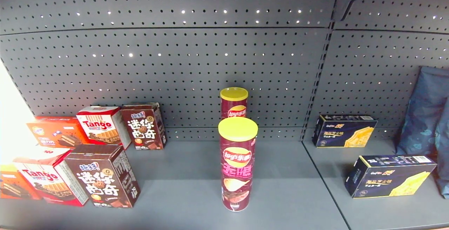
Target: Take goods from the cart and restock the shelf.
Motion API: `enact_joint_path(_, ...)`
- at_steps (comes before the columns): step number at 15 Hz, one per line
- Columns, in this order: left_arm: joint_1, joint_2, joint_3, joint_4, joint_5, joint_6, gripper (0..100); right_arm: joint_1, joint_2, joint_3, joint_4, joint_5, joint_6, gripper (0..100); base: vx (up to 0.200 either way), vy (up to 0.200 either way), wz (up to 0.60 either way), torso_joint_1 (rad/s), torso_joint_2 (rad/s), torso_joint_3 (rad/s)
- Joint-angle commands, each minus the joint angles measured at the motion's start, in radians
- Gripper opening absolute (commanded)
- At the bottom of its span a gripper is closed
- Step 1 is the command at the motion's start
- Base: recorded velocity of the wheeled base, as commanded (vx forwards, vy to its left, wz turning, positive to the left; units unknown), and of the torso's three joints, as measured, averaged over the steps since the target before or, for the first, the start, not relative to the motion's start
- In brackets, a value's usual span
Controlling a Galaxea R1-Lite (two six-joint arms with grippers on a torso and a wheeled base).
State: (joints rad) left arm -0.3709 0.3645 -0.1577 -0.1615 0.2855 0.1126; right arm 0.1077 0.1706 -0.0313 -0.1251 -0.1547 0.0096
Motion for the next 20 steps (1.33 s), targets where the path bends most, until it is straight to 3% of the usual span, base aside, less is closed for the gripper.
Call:
enact_joint_path(1, -0.002, -0.058, 0.026, 0.0, 0.0, 0.001, 100, -0.005, -0.076, 0.031, 0.053, 0.119, 0.018, 100, 0.0, 0.0, 0.0, 0.0, 0.0, 0.0)
enact_joint_path(3, -0.007, -0.07, 0.041, 0.0, -0.005, -0.001, 100, -0.005, -0.074, 0.031, 0.085, 0.187, -0.031, 100, 0.0, 0.0, 0.0, 0.0, 0.0, 0.0)
enact_joint_path(4, -0.013, -0.076, 0.056, 0.0, -0.006, 0.001, 100, -0.008, -0.071, 0.028, 0.142, 0.162, -0.019, 100, 0.0, 0.0, 0.0, 0.0, 0.0, 0.0)
enact_joint_path(8, -0.023, -0.093, 0.069, -0.001, -0.009, 0.004, 100, -0.028, -0.072, 0.03, 0.13, 0.133, 0.003, 100, 0.0, 0.0, 0.0, 0.0, 0.0, 0.0)
enact_joint_path(9, -0.017, -0.093, 0.066, -0.001, -0.008, 0.019, 100, -0.028, -0.072, 0.03, 0.13, 0.133, 0.003, 100, 0.0, 0.0, 0.0, 0.0, 0.0, 0.0)
enact_joint_path(10, -0.019, -0.091, 0.069, -0.001, -0.008, 0.026, 100, -0.132, -0.103, 0.028, 0.134, 0.133, 0.013, 100, 0.0, 0.0, 0.0, 0.0, 0.0, 0.0)
enact_joint_path(13, -0.042, -0.087, 0.089, 0.0, -0.022, 0.027, 100, -0.106, -0.163, 0.028, 0.131, 0.135, 0.004, 100, 0.0, 0.0, 0.0, 0.0, 0.0, 0.0)
enact_joint_path(15, -0.06, -0.091, 0.121, 0.005, -0.06, 0.039, 100, -0.106, -0.163, 0.028, 0.131, 0.135, 0.004, 100, 0.0, 0.0, 0.0, 0.0, 0.0, 0.0)
enact_joint_path(16, -0.082, -0.098, 0.158, 0.014, -0.112, 0.052, 100, -0.106, -0.163, 0.028, 0.131, 0.135, 0.004, 100, 0.0, 0.0, 0.0, 0.0, 0.0, 0.0)
enact_joint_path(18, -0.105, -0.104, 0.158, 0.115, -0.178, 0.052, 100, -0.106, -0.163, 0.028, 0.131, 0.135, 0.004, 100, 0.0, 0.0, 0.0, 0.0, 0.0, 0.0)
enact_joint_path(19, -0.114, -0.104, 0.158, 0.115, -0.193, 0.05, 100, -0.106, -0.163, 0.028, 0.131, 0.135, 0.004, 100, 0.0, 0.0, 0.0, 0.0, 0.0, 0.0)
enact_joint_path(20, -0.23, -0.108, 0.142, 0.146, -0.221, 0.044, 100, -0.106, -0.163, 0.028, 0.131, 0.135, 0.004, 100, 0.0, 0.0, 0.0, 0.0, 0.0, 0.0)
